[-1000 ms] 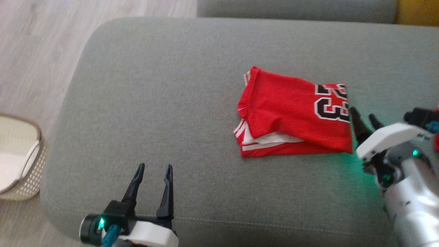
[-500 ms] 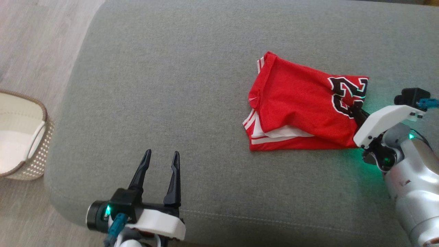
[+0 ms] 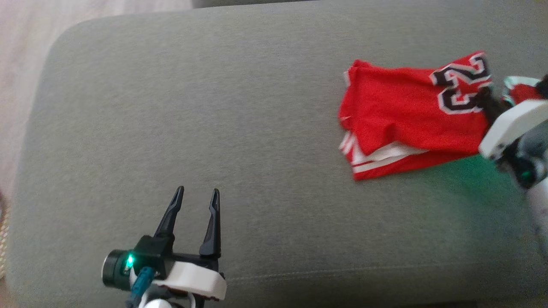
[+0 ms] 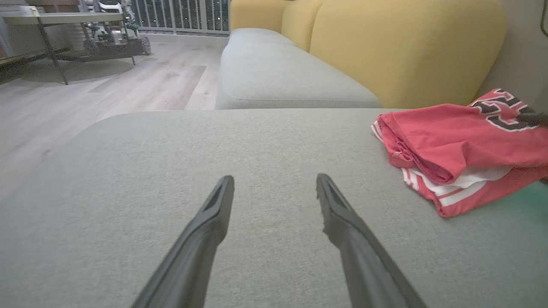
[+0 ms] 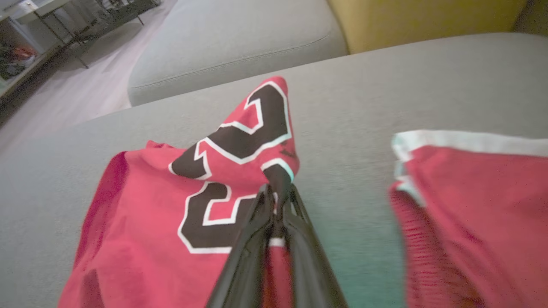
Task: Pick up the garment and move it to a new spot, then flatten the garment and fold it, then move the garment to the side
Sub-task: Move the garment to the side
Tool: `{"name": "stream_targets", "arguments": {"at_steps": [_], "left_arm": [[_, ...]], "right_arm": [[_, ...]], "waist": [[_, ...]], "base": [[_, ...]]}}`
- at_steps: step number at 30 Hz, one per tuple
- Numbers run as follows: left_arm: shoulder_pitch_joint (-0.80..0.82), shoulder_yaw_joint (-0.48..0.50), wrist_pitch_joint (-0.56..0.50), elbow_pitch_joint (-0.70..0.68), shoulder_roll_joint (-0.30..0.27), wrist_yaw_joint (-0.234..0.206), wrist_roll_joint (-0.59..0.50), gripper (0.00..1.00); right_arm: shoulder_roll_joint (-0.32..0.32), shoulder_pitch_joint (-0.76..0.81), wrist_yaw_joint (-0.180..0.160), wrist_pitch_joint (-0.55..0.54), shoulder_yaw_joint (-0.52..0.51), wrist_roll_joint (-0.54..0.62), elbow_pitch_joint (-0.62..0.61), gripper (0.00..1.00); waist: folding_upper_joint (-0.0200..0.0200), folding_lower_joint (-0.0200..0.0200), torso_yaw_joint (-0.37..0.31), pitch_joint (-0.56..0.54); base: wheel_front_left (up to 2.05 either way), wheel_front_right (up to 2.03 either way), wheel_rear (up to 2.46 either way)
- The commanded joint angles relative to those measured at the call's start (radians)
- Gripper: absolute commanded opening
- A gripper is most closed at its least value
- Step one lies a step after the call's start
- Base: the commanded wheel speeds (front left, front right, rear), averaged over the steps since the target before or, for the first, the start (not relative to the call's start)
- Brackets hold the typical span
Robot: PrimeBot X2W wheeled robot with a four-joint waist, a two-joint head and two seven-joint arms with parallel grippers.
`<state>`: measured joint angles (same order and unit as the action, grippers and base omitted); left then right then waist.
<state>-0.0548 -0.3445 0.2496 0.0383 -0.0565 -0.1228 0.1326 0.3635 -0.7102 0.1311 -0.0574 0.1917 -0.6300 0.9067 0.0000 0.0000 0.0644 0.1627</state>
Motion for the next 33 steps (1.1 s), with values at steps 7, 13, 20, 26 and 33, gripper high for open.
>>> {"name": "stream_targets", "arguments": {"at_steps": [7, 13, 20, 26, 33], "left_arm": [[0.031, 0.032, 0.012, -0.032, 0.006, 0.009, -0.013, 1.00], [0.042, 0.028, 0.012, -0.034, 0.006, 0.011, -0.017, 1.00], [0.068, 0.026, 0.012, -0.032, 0.006, 0.017, -0.012, 1.00], [0.073, 0.030, 0.012, -0.026, 0.006, 0.010, -0.004, 1.00], [0.050, 0.051, 0.012, -0.031, 0.006, -0.010, 0.021, 1.00]], "right_arm": [[0.131, -0.087, 0.000, -0.108, -0.069, 0.078, -0.116, 0.00], [0.195, -0.088, 0.000, -0.177, -0.139, 0.126, -0.164, 0.00], [0.221, -0.063, 0.000, -0.183, -0.279, 0.261, -0.178, 1.00], [0.152, -0.021, 0.000, -0.100, -0.382, 0.481, -0.208, 1.00], [-0.063, 0.158, 0.000, -0.011, -0.325, 0.530, -0.425, 1.00]], "waist": [[0.0000, 0.0000, -0.110, 0.001], [0.0000, 0.0000, -0.116, 0.020], [0.0000, 0.0000, -0.096, 0.060], [0.0000, 0.0000, -0.082, 0.051], [0.0000, 0.0000, -0.073, -0.008]], "base": [[0.00, 0.00, 0.00], [0.00, 0.00, 0.00], [0.00, 0.00, 0.00], [0.00, 0.00, 0.00], [0.00, 0.00, 0.00]]}}
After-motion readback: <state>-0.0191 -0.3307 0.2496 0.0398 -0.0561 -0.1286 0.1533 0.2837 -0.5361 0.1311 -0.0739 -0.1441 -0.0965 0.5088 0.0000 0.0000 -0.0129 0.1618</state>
